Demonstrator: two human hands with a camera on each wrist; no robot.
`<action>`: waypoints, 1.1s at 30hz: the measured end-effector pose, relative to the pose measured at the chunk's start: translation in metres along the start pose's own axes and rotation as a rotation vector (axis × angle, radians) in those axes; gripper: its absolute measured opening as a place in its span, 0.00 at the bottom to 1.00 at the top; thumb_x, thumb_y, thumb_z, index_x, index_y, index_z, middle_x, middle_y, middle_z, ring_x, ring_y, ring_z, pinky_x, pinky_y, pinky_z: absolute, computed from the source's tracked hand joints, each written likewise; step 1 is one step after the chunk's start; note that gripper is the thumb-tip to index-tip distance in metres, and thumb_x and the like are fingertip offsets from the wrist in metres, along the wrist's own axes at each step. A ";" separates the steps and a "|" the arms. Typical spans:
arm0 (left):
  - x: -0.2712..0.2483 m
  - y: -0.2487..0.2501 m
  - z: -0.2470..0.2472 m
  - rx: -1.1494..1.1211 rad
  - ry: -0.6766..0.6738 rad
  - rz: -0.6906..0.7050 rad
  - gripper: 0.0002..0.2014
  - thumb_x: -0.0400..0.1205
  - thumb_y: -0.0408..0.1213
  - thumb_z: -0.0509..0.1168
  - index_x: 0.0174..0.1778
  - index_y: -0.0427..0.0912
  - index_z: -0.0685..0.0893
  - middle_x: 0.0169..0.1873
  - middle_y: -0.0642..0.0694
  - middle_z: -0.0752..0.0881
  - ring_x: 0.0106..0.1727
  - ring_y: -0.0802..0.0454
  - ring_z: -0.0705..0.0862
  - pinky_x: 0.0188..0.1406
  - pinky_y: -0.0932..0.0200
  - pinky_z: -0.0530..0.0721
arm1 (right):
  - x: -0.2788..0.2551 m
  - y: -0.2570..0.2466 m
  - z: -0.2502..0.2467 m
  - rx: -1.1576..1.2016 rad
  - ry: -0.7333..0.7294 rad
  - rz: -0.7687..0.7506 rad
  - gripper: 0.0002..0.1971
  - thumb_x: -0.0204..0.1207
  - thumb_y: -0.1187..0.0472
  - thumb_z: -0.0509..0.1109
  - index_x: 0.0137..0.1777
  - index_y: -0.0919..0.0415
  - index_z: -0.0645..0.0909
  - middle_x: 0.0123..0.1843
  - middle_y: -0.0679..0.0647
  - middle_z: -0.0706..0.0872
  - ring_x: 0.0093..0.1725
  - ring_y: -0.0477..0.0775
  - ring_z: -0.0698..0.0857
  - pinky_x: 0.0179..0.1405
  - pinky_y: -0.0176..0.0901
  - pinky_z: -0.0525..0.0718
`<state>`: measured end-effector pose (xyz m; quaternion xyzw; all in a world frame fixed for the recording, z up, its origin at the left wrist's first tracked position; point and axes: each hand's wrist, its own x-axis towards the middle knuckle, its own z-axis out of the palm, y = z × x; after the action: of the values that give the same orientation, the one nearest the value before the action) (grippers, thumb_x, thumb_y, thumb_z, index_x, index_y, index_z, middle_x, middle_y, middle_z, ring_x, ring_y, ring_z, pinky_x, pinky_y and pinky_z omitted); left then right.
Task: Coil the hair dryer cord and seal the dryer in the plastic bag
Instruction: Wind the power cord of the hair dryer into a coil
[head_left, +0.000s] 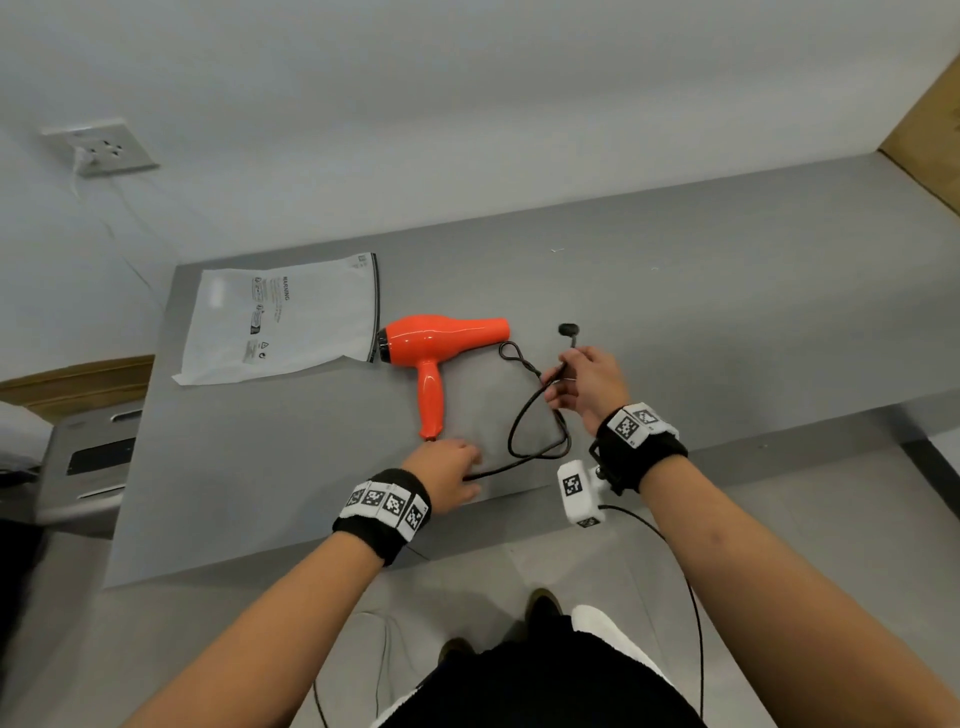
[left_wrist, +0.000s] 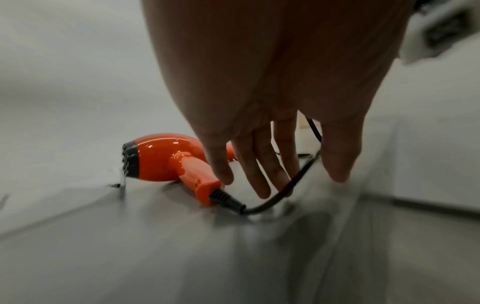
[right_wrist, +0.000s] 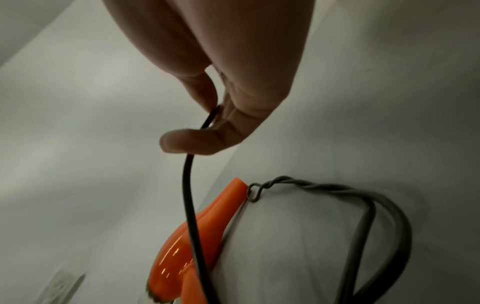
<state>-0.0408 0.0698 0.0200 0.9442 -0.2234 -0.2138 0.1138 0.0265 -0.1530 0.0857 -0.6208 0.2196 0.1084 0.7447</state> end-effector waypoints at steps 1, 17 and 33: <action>-0.003 -0.004 0.003 0.165 -0.046 0.030 0.17 0.83 0.46 0.66 0.65 0.42 0.83 0.60 0.42 0.86 0.63 0.41 0.84 0.67 0.49 0.77 | 0.006 0.000 -0.008 0.043 0.045 0.025 0.08 0.88 0.67 0.56 0.45 0.62 0.70 0.35 0.66 0.84 0.15 0.55 0.81 0.14 0.40 0.80; -0.018 0.029 -0.089 -0.899 0.545 0.009 0.17 0.88 0.47 0.61 0.35 0.45 0.84 0.23 0.47 0.72 0.24 0.55 0.69 0.28 0.58 0.69 | -0.026 -0.012 0.027 -0.344 -0.389 -0.484 0.11 0.81 0.63 0.70 0.61 0.62 0.86 0.49 0.58 0.93 0.52 0.56 0.92 0.57 0.43 0.88; -0.031 0.049 -0.129 -1.613 0.772 0.087 0.16 0.92 0.31 0.54 0.75 0.39 0.78 0.58 0.35 0.90 0.60 0.40 0.89 0.59 0.48 0.89 | -0.032 0.003 0.057 -1.122 -0.326 -0.722 0.23 0.65 0.71 0.57 0.59 0.57 0.79 0.54 0.58 0.80 0.53 0.62 0.79 0.51 0.59 0.81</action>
<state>-0.0260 0.0568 0.1600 0.5737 0.0129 0.0312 0.8184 0.0084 -0.0930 0.1054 -0.9226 -0.2054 0.0429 0.3236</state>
